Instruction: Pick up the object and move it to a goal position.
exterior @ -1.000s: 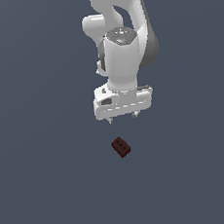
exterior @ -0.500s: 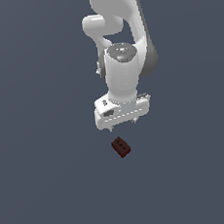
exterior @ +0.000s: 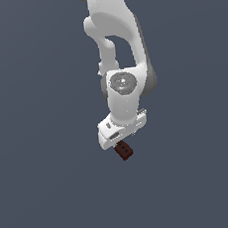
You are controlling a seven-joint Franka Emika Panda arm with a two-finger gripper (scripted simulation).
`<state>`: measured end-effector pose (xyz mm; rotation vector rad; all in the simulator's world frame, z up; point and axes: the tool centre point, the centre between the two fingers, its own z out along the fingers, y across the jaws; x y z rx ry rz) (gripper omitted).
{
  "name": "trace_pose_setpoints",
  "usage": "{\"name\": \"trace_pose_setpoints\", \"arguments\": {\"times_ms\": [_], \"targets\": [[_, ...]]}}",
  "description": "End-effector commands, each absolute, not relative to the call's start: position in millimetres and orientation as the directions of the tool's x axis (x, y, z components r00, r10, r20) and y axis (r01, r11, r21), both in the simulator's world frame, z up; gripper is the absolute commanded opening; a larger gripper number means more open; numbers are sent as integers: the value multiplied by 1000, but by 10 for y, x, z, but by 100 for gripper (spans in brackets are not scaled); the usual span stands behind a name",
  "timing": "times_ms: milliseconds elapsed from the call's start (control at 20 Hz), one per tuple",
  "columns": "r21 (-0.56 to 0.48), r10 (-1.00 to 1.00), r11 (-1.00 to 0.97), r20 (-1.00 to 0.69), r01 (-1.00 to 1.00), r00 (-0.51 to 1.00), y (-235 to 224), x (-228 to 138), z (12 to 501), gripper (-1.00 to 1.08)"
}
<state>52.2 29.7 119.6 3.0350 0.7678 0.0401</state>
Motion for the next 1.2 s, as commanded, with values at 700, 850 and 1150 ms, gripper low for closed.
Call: {"name": "trace_pose_setpoints", "arguments": {"times_ms": [700, 850, 1150], "targets": [[0, 593, -805, 0, 593, 805, 248, 608, 774, 100], [0, 594, -805, 0, 594, 805, 249, 607, 718, 100], [0, 596, -803, 0, 596, 803, 246, 599, 426, 100]]}}
